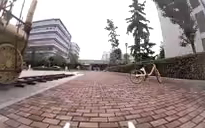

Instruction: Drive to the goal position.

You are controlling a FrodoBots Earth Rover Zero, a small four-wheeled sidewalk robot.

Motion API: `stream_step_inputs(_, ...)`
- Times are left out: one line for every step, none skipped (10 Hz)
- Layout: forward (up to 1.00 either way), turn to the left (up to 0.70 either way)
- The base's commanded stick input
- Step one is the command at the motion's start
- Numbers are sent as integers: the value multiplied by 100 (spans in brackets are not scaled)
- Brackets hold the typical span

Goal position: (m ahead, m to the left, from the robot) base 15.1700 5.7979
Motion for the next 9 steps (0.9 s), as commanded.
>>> stream_step_inputs(45,0)
stream_step_inputs(45,0)
stream_step_inputs(45,0)
stream_step_inputs(45,0)
stream_step_inputs(45,0)
stream_step_inputs(45,0)
stream_step_inputs(45,0)
stream_step_inputs(45,0)
stream_step_inputs(45,0)
